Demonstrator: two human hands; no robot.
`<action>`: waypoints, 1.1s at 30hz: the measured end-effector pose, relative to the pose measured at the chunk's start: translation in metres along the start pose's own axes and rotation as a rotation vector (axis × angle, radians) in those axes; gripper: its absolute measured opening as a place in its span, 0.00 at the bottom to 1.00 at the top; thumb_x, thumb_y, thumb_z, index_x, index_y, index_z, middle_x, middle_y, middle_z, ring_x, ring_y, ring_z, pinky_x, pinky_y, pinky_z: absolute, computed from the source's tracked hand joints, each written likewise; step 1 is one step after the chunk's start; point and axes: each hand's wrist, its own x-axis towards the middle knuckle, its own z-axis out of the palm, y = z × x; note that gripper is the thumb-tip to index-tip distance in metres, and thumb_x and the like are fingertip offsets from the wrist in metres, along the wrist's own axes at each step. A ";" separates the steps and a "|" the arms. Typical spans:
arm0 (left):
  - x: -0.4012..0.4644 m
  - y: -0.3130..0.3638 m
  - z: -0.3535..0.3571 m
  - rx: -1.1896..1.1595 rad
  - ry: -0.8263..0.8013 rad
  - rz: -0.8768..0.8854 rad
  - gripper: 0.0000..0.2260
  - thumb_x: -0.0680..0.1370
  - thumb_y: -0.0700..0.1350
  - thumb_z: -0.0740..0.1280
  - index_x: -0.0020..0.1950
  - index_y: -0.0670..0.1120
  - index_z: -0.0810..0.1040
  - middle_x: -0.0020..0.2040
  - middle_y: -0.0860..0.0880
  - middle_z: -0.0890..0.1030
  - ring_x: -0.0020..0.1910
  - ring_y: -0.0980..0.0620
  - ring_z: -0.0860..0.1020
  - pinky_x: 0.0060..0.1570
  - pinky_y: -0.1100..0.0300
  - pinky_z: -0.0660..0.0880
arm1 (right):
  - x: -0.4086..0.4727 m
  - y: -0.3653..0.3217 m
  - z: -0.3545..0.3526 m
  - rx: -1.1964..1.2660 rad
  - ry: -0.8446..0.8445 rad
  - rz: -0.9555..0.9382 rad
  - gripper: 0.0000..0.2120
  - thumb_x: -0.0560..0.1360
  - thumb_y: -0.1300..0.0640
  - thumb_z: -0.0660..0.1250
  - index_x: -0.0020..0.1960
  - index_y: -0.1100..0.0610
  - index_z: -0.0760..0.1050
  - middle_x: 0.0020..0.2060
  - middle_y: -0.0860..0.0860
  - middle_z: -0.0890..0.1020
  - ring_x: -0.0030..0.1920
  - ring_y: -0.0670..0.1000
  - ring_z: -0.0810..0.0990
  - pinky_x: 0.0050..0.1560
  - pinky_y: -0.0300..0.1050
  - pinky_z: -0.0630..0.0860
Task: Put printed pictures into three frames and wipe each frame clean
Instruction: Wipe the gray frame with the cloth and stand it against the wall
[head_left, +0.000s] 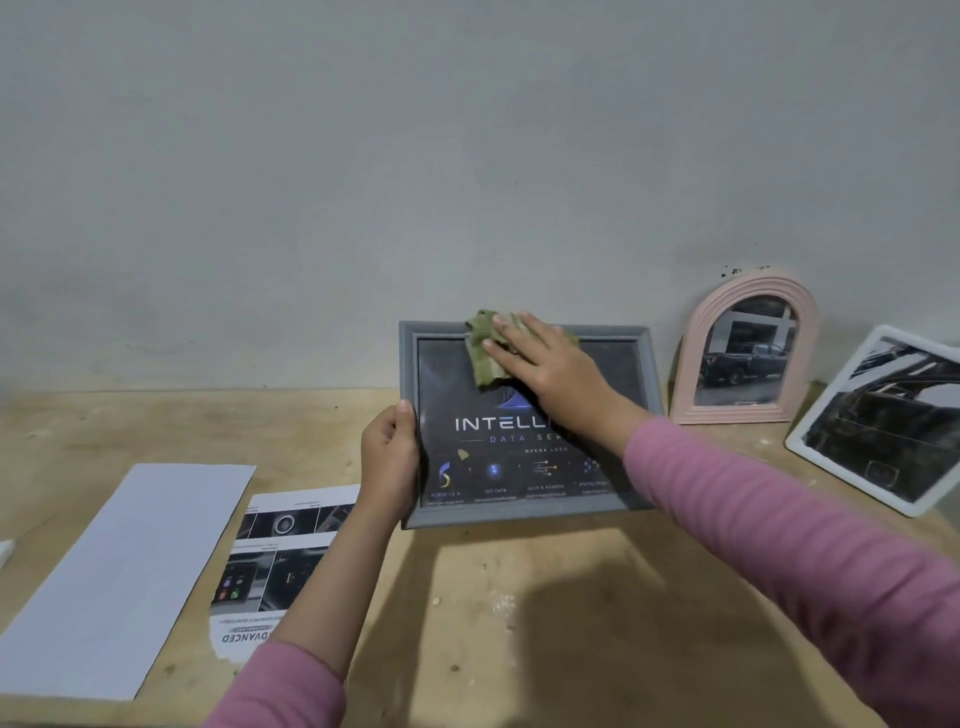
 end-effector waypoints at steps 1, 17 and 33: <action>0.001 -0.001 -0.002 -0.003 0.010 -0.007 0.20 0.83 0.44 0.56 0.31 0.48 0.58 0.29 0.52 0.59 0.30 0.54 0.58 0.32 0.57 0.56 | -0.002 0.005 0.000 0.016 -0.011 0.011 0.25 0.70 0.67 0.54 0.64 0.60 0.75 0.64 0.61 0.75 0.60 0.68 0.76 0.49 0.67 0.78; 0.020 -0.003 -0.024 -0.070 0.054 -0.050 0.17 0.82 0.48 0.57 0.34 0.46 0.63 0.34 0.46 0.63 0.37 0.49 0.61 0.39 0.55 0.60 | -0.016 0.060 -0.022 0.063 -0.265 0.661 0.20 0.69 0.68 0.60 0.60 0.60 0.74 0.55 0.60 0.76 0.52 0.64 0.74 0.43 0.52 0.74; 0.005 0.017 0.012 -0.462 -0.160 -0.241 0.16 0.79 0.36 0.54 0.63 0.42 0.75 0.56 0.42 0.81 0.54 0.47 0.80 0.52 0.55 0.76 | 0.035 -0.098 0.001 0.669 0.001 0.185 0.36 0.62 0.78 0.54 0.69 0.62 0.70 0.70 0.60 0.68 0.67 0.63 0.69 0.68 0.56 0.66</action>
